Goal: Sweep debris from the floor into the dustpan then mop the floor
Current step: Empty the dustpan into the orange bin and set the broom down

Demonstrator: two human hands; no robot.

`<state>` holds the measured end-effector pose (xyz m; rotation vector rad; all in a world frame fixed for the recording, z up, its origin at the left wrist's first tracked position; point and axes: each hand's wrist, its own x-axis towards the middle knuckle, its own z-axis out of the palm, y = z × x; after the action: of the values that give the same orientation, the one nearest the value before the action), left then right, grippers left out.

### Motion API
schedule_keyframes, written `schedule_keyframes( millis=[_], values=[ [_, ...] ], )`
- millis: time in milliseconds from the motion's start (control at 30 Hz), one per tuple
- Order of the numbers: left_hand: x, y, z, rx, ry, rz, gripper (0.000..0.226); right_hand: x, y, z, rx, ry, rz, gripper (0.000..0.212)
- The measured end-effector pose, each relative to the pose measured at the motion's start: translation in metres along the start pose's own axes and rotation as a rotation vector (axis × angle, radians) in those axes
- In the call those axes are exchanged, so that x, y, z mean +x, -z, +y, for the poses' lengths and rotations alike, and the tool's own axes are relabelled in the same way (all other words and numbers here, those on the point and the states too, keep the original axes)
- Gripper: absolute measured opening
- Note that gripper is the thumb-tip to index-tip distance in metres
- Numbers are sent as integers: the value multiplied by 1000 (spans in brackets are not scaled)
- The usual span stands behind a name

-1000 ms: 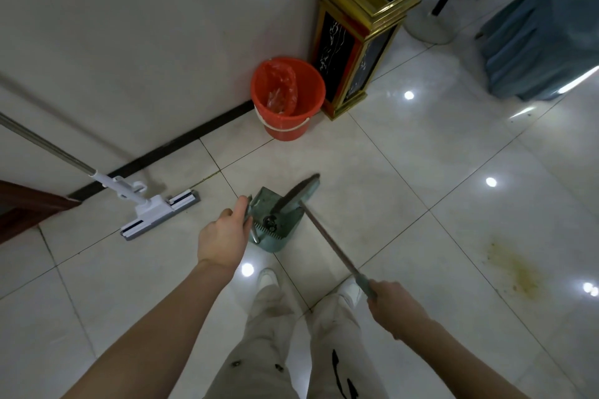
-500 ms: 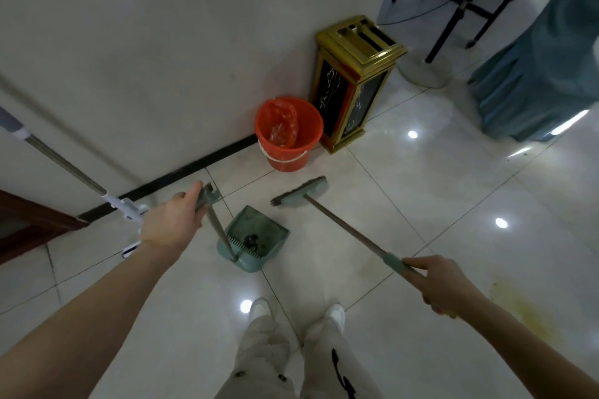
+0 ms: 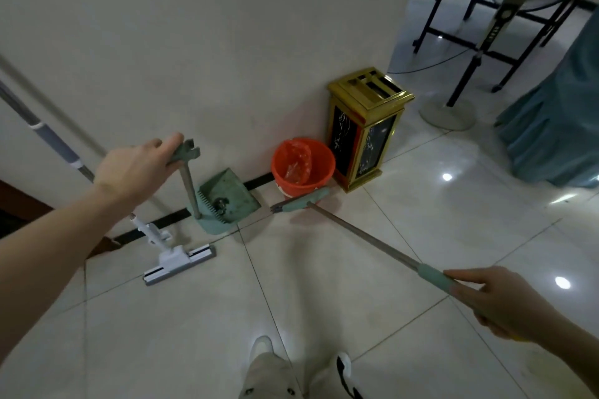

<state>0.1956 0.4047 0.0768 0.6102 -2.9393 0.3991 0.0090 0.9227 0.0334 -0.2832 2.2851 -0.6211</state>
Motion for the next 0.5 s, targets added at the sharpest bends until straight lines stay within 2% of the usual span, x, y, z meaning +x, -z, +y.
schedule_keyframes(
  millis=[500],
  values=[
    [83, 46, 60, 61, -233, 124, 28, 1, 38, 17, 62, 51, 30, 39]
  ],
)
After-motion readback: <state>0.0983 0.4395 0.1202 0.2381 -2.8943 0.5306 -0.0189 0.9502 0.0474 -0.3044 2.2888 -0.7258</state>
